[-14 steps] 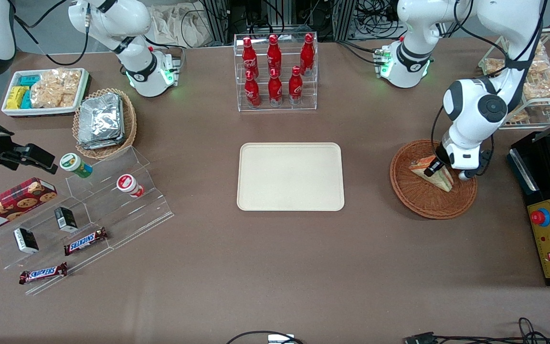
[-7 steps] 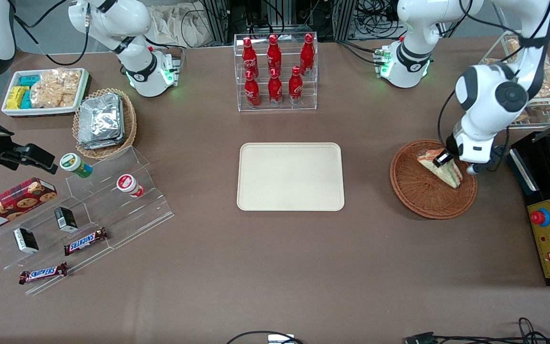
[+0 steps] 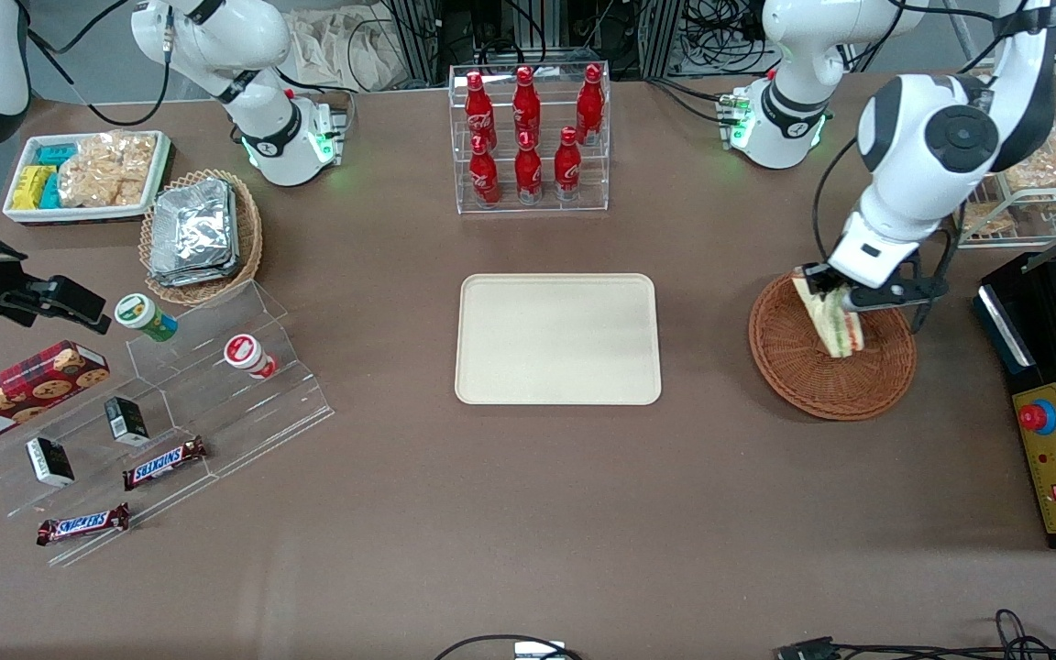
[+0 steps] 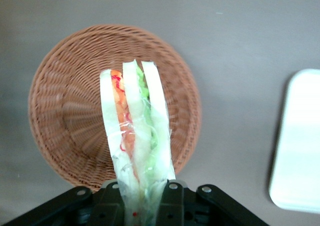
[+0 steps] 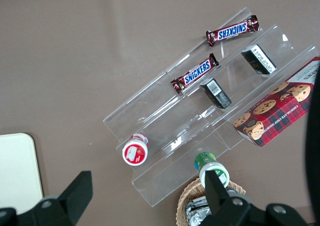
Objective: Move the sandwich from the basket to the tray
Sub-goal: 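Close the left gripper on the sandwich and lift it from the basket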
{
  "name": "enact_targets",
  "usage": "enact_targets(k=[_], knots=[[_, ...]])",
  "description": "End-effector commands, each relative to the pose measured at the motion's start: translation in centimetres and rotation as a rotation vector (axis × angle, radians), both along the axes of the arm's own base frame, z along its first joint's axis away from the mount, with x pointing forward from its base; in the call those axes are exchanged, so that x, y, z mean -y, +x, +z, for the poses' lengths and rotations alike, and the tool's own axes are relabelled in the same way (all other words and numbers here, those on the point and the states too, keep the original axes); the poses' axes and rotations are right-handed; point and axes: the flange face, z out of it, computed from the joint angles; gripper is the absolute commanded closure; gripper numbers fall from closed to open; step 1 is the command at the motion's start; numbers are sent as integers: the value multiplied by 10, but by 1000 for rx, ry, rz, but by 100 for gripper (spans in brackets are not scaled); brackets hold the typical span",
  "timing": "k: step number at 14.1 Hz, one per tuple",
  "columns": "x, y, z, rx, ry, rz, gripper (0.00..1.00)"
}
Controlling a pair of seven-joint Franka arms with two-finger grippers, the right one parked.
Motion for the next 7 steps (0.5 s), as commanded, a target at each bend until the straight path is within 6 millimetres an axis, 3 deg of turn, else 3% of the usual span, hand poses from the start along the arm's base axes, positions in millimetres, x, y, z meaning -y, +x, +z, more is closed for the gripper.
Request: enact_targets(k=[1, 5, 7], knots=[[33, 5, 15, 1, 5, -109, 81], [89, 7, 16, 5, -8, -240, 81], [128, 5, 14, -5, -50, -278, 81]])
